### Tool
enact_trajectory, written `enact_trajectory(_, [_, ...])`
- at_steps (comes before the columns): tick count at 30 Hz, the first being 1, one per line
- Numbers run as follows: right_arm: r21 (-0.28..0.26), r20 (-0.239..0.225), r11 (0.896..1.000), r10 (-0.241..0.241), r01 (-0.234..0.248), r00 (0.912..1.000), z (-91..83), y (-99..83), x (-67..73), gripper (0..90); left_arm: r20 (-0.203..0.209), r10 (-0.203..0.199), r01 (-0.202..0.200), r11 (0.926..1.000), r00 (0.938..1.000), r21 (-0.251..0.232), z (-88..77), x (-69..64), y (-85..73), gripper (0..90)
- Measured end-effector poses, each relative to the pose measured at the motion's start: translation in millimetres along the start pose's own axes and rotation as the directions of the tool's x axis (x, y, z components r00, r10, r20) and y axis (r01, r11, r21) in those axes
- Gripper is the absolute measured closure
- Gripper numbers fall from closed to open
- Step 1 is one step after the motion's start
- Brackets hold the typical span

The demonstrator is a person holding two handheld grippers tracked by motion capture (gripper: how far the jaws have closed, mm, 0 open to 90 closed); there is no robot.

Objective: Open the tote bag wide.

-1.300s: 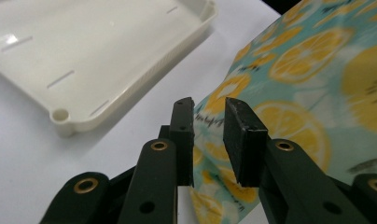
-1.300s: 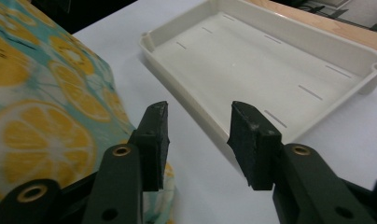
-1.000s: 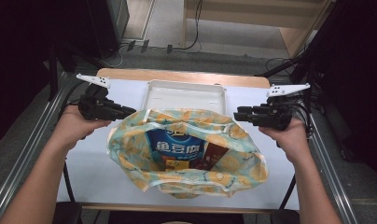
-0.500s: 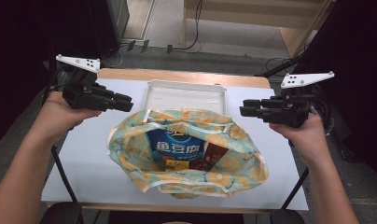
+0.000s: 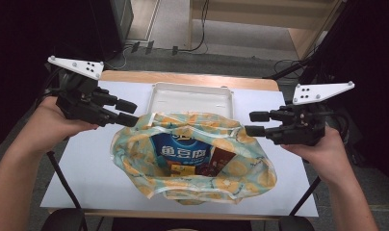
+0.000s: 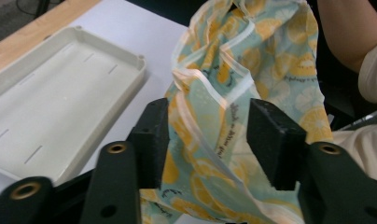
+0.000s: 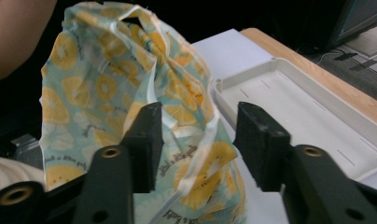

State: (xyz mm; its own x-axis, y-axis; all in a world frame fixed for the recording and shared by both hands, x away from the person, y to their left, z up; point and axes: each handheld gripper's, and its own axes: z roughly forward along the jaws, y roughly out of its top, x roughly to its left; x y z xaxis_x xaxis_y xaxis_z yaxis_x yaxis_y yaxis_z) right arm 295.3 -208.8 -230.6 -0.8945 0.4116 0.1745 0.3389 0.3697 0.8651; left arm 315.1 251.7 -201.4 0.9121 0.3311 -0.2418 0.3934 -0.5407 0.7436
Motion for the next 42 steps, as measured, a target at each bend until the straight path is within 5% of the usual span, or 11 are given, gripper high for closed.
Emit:
enact_trajectory(8, [0.013, -0.011, 0.999, -0.029, 0.029, 0.9995, 5.2, -9.9, 11.5, 33.5, 0.041, 0.041, -0.041, 0.9990, 0.9983, -0.016, 8.4, -8.2, -5.0, 29.9])
enact_trajectory(14, [0.049, 0.001, 0.999, -0.015, 0.015, 0.9999, 19.0, -17.7, 18.0, 21.8, 0.024, 0.043, -0.044, 0.9973, 0.9988, 0.059, 30.6, -5.5, -11.0, 27.9])
enact_trajectory(18, [0.074, 0.015, 0.997, 0.004, -0.005, 0.9999, 27.8, -25.1, 16.3, 33.3, -0.024, 0.064, -0.062, 0.9926, 0.9976, 0.104, 39.4, -3.5, -17.3, 50.5])
enact_trajectory(23, [0.068, 0.031, 0.998, -0.012, 0.010, 0.9994, 24.4, -31.9, 10.5, 73.4, -0.072, 0.034, -0.025, 0.9925, 0.9968, 0.120, 38.9, 1.5, -20.2, 75.2])
enact_trajectory(26, [0.058, 0.050, 0.998, -0.014, 0.011, 0.9986, 21.5, -34.6, 7.2, 88.2, -0.073, 0.029, -0.020, 0.9931, 0.9969, 0.116, 37.0, 3.9, -20.9, 85.1])
enact_trajectory(42, [-0.004, 0.125, 0.999, -0.046, 0.047, 0.9910, 7.2, -13.2, -1.3, 90.0, -0.110, 0.027, -0.030, 0.9994, 0.9936, -0.020, 15.6, 4.4, -4.5, 88.5])
